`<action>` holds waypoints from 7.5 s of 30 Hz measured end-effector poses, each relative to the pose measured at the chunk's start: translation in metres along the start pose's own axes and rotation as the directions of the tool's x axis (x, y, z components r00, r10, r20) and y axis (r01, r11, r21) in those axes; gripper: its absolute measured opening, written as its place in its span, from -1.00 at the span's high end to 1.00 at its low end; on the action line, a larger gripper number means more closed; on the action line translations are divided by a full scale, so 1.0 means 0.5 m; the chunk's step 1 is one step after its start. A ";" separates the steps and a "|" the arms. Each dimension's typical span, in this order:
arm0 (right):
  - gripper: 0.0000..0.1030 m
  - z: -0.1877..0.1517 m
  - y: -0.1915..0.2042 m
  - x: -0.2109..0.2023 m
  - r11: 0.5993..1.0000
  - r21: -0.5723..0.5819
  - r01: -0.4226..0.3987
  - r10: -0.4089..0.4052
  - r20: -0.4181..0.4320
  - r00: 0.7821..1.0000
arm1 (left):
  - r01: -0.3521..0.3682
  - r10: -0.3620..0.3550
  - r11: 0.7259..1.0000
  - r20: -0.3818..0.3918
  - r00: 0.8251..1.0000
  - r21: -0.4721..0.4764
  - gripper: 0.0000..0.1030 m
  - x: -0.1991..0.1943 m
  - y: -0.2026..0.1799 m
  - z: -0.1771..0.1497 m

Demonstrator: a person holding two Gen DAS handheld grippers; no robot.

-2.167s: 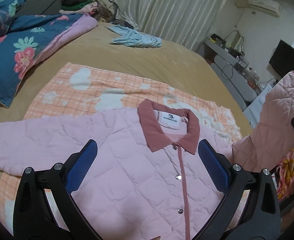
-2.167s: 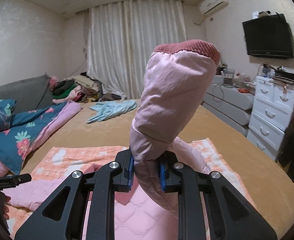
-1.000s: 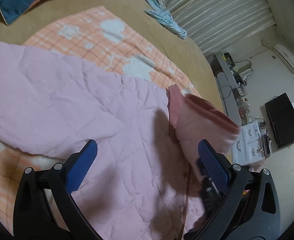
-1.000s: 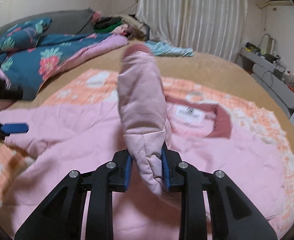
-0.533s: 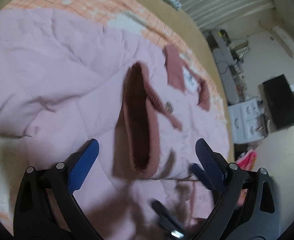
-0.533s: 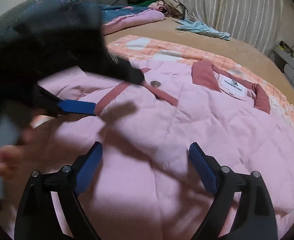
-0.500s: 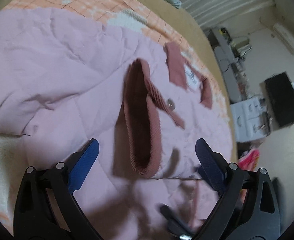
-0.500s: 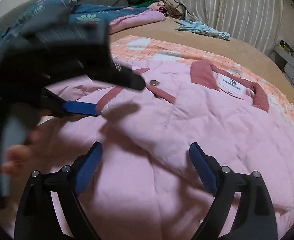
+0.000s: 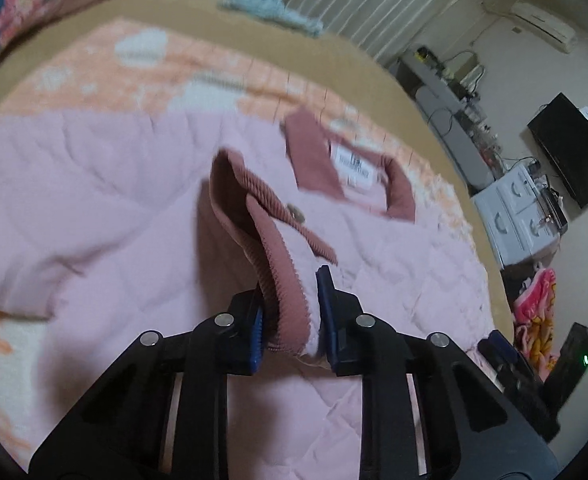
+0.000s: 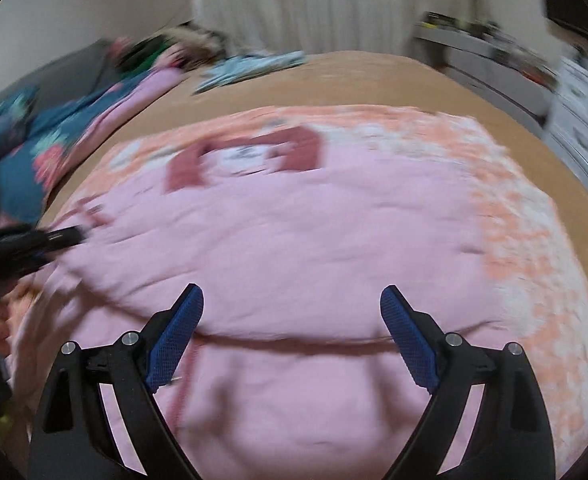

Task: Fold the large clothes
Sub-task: 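Lay the cuff on the jacket front with the left gripper and open it, then move the left tool to the other sleeve and grasp its ribbed cuff, then lift the held sleeve upward with the left gripper, then fold the sleeve across the jacket front with the left gripper and release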

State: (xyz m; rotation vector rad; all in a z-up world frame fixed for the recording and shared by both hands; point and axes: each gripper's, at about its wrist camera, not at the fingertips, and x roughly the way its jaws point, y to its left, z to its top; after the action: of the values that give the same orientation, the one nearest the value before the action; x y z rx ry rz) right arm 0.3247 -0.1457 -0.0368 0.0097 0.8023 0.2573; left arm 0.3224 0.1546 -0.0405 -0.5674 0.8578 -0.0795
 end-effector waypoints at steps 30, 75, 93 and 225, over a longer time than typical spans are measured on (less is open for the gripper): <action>-0.92 -0.028 -0.009 -0.010 0.996 0.080 0.036 -0.034 -0.029 0.999 | -0.157 0.158 0.987 -0.077 0.984 0.016 -0.82 -0.062 0.066 -0.071; -0.92 -0.005 0.584 -0.033 0.913 -0.340 -0.225 0.223 -0.045 0.974 | -0.363 0.417 0.849 0.066 0.907 -0.385 -0.82 -0.305 0.452 -0.082; -0.92 -0.001 0.765 0.048 0.838 -0.458 -0.297 0.266 -0.133 0.955 | -0.349 0.490 0.724 0.087 0.867 -0.595 -0.82 -0.347 0.601 -0.092; -0.92 -0.118 -0.234 -0.295 0.949 0.309 0.058 -0.120 0.186 0.975 | -0.241 0.220 0.767 0.108 0.969 0.595 0.52 0.068 -0.414 -0.200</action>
State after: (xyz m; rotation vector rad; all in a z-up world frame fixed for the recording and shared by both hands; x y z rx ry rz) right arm 0.2106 -0.2985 0.0143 0.2837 0.6300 0.0431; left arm 0.3040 -0.0752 -0.0116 0.1476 0.8084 -0.1137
